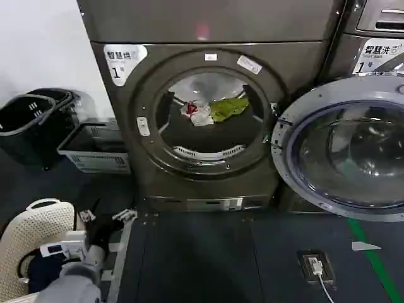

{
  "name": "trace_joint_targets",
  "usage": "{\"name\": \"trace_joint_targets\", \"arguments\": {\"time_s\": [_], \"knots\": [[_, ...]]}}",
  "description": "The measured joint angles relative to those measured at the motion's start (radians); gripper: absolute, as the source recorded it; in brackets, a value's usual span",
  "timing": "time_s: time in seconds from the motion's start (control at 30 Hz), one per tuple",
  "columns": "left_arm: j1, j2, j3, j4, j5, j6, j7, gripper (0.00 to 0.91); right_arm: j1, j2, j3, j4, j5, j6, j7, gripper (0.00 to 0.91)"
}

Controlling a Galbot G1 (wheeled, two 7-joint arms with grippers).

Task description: Grasp the clothes from the dryer.

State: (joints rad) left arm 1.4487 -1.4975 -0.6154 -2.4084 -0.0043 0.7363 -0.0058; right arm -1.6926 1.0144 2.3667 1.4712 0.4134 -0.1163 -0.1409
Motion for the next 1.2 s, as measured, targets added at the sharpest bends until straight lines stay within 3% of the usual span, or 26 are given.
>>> {"name": "trace_joint_targets", "arguments": {"time_s": [0.23, 1.2], "knots": [[-0.005, 0.001, 0.004, 0.006, 0.005, 0.0, 0.003, 0.907, 0.007, 0.002, -0.016, -0.015, 0.009, 0.03, 0.016, 0.907], [-0.01, -0.004, 0.016, 0.023, 0.006, 0.0, 0.003, 0.907, 0.008, -0.008, -0.016, -0.044, 0.041, 0.03, 0.046, 0.907]]}}
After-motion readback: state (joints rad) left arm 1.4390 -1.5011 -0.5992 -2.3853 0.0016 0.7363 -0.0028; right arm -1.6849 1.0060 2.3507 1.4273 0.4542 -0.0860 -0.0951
